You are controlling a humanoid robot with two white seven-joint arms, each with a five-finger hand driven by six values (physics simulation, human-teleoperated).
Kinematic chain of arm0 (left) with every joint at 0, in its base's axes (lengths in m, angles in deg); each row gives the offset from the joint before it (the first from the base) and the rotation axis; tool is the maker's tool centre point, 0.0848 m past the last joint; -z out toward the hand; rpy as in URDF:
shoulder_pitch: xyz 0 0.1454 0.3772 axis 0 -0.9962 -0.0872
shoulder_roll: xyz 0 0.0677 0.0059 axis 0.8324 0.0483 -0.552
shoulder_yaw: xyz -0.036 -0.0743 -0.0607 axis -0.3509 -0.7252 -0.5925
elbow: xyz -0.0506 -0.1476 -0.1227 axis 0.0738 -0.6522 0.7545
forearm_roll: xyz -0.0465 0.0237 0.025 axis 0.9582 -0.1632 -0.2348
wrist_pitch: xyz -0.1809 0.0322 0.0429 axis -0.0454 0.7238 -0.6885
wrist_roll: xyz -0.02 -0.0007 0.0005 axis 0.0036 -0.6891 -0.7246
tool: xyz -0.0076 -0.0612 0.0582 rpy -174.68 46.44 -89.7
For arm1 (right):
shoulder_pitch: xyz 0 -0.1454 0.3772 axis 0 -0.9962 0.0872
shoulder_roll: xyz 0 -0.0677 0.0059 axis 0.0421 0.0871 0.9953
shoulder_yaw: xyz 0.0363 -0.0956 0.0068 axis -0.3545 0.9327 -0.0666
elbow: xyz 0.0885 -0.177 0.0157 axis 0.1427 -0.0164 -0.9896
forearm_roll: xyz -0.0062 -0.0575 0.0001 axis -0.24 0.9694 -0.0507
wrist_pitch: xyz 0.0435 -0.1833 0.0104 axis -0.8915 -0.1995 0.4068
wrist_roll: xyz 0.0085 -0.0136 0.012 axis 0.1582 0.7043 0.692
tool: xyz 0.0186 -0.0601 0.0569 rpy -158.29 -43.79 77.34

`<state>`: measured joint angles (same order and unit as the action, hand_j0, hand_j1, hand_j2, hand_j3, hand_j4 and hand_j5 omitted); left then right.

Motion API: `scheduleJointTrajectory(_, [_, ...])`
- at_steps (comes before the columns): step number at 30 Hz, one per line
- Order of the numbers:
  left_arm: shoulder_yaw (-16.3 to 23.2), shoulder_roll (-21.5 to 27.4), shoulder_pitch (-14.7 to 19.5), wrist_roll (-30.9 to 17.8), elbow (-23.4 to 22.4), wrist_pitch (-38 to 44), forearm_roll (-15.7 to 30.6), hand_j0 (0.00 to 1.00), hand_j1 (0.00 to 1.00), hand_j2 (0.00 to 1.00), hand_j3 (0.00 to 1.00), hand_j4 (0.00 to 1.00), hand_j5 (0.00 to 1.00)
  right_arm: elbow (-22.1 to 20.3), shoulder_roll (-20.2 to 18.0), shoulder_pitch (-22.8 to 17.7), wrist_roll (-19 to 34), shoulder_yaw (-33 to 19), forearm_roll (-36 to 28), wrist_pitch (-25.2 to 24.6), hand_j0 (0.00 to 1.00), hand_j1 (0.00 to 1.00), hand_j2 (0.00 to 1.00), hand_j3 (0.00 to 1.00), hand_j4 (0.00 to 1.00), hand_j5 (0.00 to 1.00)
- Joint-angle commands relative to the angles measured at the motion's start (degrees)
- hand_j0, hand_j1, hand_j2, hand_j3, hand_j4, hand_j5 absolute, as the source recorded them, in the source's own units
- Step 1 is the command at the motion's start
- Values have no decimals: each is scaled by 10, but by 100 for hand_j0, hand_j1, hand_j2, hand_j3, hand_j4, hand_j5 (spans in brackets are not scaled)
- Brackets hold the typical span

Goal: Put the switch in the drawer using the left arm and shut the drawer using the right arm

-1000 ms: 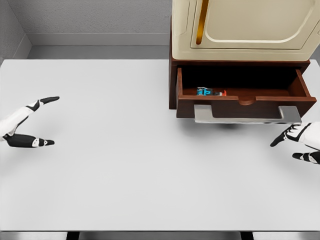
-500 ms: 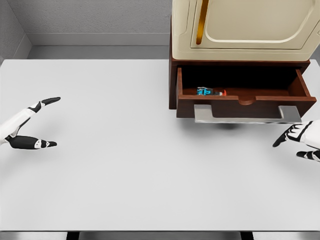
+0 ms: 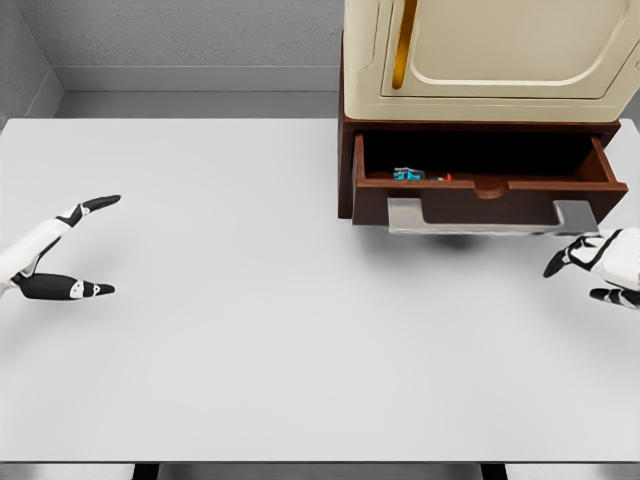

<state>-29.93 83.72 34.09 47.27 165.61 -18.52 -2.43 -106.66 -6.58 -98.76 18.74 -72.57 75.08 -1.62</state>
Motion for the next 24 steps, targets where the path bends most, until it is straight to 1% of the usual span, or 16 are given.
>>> scheduleJointTrajectory(1, [0,0,0,0,0,1,5,100,100,100,100,100,100,-1,8,1,-30,-7,-94,-10,70,70,70,70,70,70])
scheduleJointTrajectory(5, [0,0,0,0,0,1,5,100,100,100,100,100,100,-2,9,5,-30,-7,-94,-10,70,70,70,70,70,70])
scheduleJointTrajectory(7, [0,0,0,0,0,1,5,100,100,100,100,100,100,-1,0,4,-28,-5,-90,-10,70,70,70,70,70,70])
scheduleJointTrajectory(9, [0,0,0,0,0,1,5,100,100,100,100,100,100,15,-1,-2,-29,-4,-74,-10,70,70,70,70,70,70])
scheduleJointTrajectory(10, [0,0,0,0,0,1,5,100,100,100,100,100,100,21,-6,-3,-29,-4,-65,-10,70,70,70,70,70,70])
scheduleJointTrajectory(14, [0,0,0,0,0,1,5,100,100,100,100,100,100,18,-24,-9,-30,-1,-55,-10,70,70,70,70,70,70])
scheduleJointTrajectory(16, [0,0,0,0,1,1,5,100,100,100,100,100,100,20,-35,-30,-31,-2,-51,-10,70,70,70,70,70,70])
scheduleJointTrajectory(17, [0,0,0,0,1,1,5,100,100,100,100,100,100,20,-44,-31,-32,-2,-51,-10,70,70,70,70,70,70])
scheduleJointTrajectory(18, [0,0,0,0,1,1,5,100,100,100,100,100,100,18,-46,-32,-32,-1,-50,-10,70,70,70,70,70,70])
scheduleJointTrajectory(21, [0,-3,0,0,1,1,5,100,100,100,100,100,100,15,-48,-34,-32,-1,-42,-10,60,60,60,60,60,60])
scheduleJointTrajectory(24, [0,-3,0,0,3,1,5,100,100,100,100,100,100,14,-50,-40,-32,-1,-39,-10,57,57,57,57,57,57])
